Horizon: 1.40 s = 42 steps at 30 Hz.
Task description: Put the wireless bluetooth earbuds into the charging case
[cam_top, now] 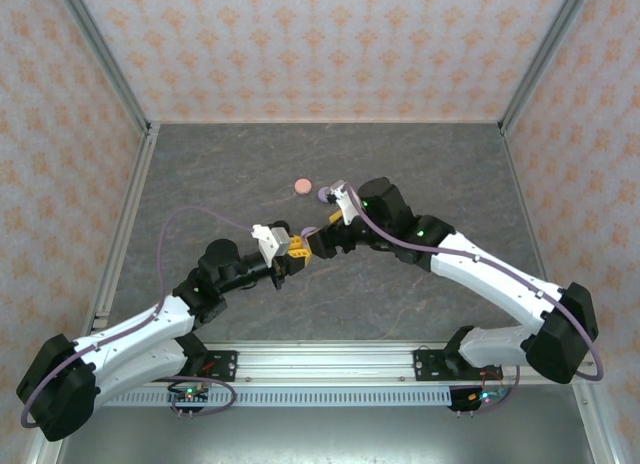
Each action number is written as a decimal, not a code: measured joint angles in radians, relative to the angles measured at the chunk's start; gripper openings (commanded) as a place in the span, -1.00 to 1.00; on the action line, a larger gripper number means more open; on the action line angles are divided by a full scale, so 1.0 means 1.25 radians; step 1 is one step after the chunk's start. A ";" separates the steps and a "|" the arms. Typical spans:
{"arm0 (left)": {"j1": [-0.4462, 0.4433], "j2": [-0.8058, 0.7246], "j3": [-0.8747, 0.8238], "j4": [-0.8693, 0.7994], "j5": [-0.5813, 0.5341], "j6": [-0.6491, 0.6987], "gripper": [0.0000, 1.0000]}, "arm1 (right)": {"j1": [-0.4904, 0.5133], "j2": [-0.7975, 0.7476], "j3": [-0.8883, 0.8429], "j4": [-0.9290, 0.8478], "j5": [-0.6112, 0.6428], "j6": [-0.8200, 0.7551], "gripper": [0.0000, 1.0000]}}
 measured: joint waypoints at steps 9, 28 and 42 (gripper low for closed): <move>0.000 0.000 0.000 0.000 0.000 0.000 -1.00 | -0.026 -0.076 -0.002 0.017 -0.038 0.014 0.89; 0.000 0.000 0.000 0.000 0.000 0.000 -1.00 | -0.032 -0.011 -0.003 0.001 -0.029 0.015 0.66; 0.000 0.000 0.000 0.000 0.000 0.002 -1.00 | -0.032 -0.021 -0.003 0.000 -0.023 0.015 0.62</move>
